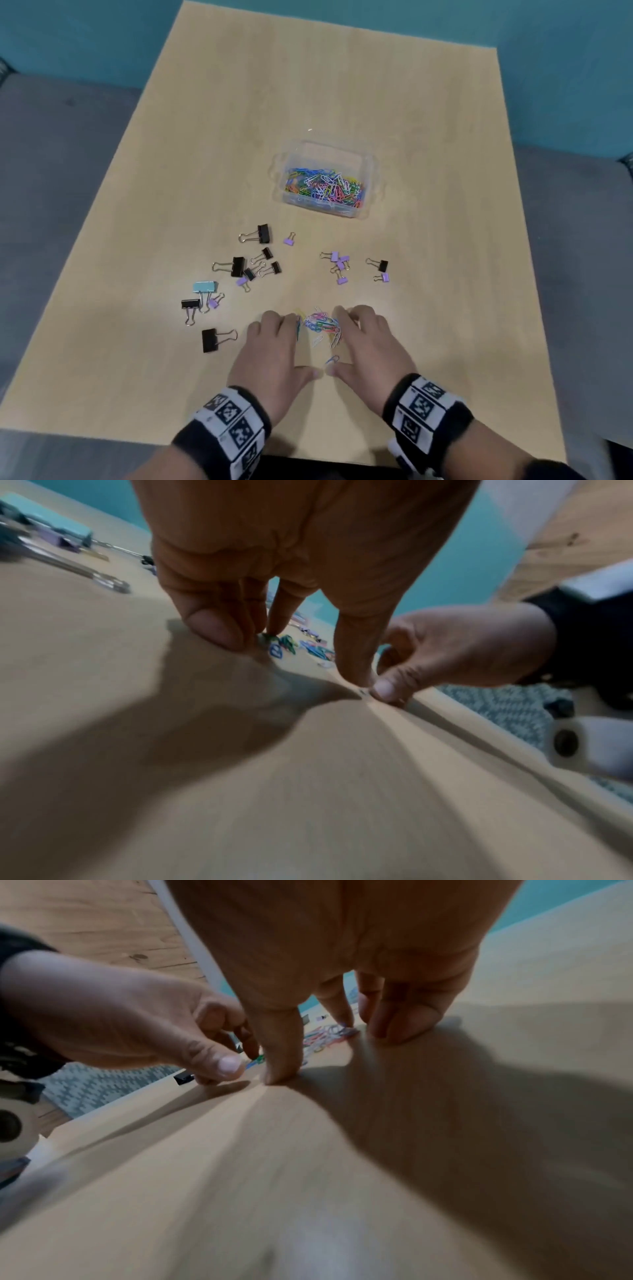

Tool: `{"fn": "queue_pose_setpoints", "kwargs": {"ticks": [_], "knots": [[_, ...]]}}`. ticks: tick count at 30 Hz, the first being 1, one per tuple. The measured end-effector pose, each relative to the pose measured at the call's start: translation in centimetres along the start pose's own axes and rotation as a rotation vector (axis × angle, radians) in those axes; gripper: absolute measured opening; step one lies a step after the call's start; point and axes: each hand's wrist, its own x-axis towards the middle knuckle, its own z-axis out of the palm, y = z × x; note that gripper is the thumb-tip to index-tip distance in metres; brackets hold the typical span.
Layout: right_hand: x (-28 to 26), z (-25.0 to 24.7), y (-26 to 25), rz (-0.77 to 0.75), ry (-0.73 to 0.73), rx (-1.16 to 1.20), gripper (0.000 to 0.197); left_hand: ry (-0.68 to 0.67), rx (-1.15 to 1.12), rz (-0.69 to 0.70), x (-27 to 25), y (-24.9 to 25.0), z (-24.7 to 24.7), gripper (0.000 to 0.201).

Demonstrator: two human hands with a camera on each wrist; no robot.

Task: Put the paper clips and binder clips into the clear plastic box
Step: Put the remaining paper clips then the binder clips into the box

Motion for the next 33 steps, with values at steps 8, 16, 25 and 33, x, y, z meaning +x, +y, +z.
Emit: {"fn": "queue_pose_setpoints", "kwargs": {"ticks": [8, 16, 25, 33], "knots": [[3.4, -0.1, -1.8, -0.001, 0.078, 0.077, 0.018, 0.068, -0.099, 0.022, 3.0, 1.1, -0.3, 0.026], [3.7, -0.6, -1.2, 0.000, 0.055, 0.040, 0.007, 0.066, -0.060, 0.028, 4.1, 1.0, -0.8, 0.008], [2.9, -1.5, -0.1, 0.060, 0.031, 0.197, 0.007, 0.043, -0.135, -0.008, 3.6, -0.2, -1.2, 0.004], [2.3, -2.0, 1.2, 0.130, 0.031, 0.380, 0.009, 0.029, -0.373, -0.096, 3.2, -1.2, -2.0, 0.020]]}}
